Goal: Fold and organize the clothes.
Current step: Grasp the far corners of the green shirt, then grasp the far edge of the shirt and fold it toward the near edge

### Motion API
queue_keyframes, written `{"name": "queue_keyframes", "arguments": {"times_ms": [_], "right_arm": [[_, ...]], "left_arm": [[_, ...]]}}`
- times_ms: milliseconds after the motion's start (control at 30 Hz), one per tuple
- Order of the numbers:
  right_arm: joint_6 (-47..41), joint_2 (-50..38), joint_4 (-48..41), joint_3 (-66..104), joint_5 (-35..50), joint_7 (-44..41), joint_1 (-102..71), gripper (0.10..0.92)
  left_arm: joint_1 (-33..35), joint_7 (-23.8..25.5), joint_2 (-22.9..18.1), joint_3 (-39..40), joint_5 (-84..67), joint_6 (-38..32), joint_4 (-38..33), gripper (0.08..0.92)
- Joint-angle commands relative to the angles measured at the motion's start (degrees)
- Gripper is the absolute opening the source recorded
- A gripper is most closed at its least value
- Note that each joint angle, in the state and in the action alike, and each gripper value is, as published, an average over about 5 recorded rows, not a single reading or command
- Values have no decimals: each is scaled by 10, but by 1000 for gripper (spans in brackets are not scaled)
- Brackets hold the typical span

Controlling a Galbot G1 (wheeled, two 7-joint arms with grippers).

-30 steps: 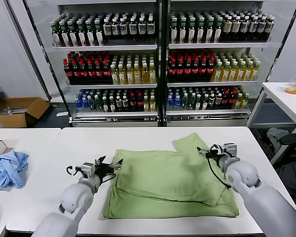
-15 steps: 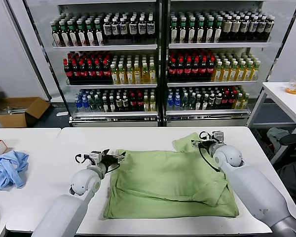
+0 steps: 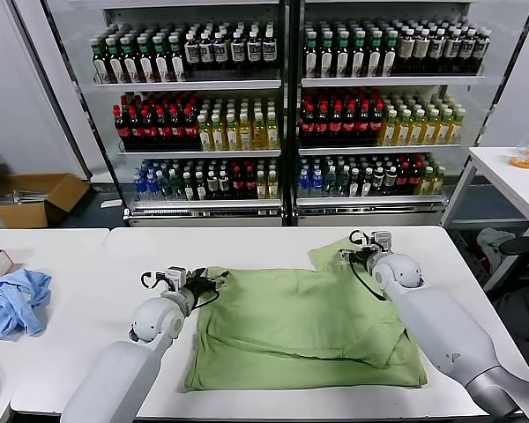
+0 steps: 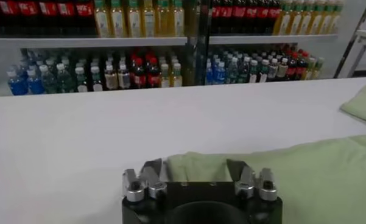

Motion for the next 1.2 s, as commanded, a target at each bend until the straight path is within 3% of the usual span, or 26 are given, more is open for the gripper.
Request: {"name": "queue_keyframes", "arguments": {"times_ms": [33,500,667,1200], "right_arm": [[-3,5,-12,-8,9,-4,8,499],[12,-10,48,11,7,-10,-8,117],[13,-30,102,33,17,-7,-25,104],[-2,-119,318,168,63,16,-187,104]], "left_arm": [[-6,4,-1,3,-4,2,7,541],[9,23,8,-11,-55,-14,-14,144],[21,27,16,-23,-79,-35,-38,104],[99,35,50,-59,-117,-46,-155,102]]}}
